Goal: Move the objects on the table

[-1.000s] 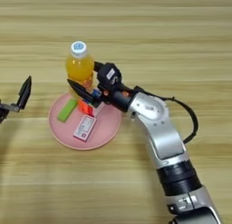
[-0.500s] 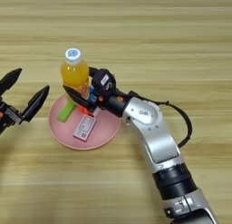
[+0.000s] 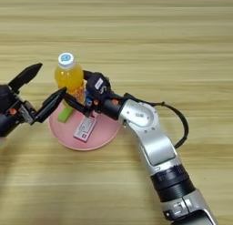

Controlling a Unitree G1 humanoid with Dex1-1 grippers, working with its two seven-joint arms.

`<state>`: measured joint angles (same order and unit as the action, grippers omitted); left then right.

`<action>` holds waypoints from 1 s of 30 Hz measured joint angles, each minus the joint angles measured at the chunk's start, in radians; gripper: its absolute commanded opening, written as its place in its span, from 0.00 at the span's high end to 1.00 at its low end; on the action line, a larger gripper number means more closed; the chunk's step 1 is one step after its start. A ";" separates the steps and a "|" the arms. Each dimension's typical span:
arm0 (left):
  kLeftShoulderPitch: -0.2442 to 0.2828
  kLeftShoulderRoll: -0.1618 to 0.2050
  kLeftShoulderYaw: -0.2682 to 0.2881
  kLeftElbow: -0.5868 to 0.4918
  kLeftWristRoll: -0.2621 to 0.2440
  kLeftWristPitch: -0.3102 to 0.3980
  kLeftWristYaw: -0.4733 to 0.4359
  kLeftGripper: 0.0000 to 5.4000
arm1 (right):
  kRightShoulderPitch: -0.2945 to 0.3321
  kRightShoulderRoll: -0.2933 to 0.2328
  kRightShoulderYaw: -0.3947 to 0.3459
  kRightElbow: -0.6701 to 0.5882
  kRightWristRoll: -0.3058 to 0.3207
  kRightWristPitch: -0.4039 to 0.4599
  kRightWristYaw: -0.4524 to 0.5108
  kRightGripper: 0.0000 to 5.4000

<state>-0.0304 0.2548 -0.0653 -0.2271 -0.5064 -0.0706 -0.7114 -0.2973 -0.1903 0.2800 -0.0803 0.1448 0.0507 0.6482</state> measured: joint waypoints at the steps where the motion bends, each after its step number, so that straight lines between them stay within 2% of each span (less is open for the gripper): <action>1: -0.006 0.000 0.000 0.001 0.000 0.001 0.000 0.00 | 0.000 0.000 0.005 0.000 0.000 0.000 0.001 0.38; 16: -0.060 -0.006 -0.001 0.059 0.027 0.006 -0.020 0.00 | 0.005 0.008 0.044 -0.006 -0.001 0.000 0.004 0.38; 19: -0.067 -0.007 -0.014 0.073 0.037 0.006 -0.021 0.07 | 0.006 0.010 0.045 -0.022 -0.002 -0.004 0.003 0.38; 25: -0.076 -0.011 -0.036 0.092 0.060 0.005 -0.021 0.15 | 0.010 0.011 0.046 -0.035 -0.003 -0.014 0.002 0.38; 30: -0.084 -0.012 -0.037 0.104 0.065 0.003 -0.021 0.26 | 0.018 0.011 0.050 -0.037 -0.004 -0.014 0.001 0.38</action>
<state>-0.1146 0.2432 -0.1025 -0.1233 -0.4414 -0.0674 -0.7325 -0.2793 -0.1798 0.3297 -0.1172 0.1406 0.0366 0.6489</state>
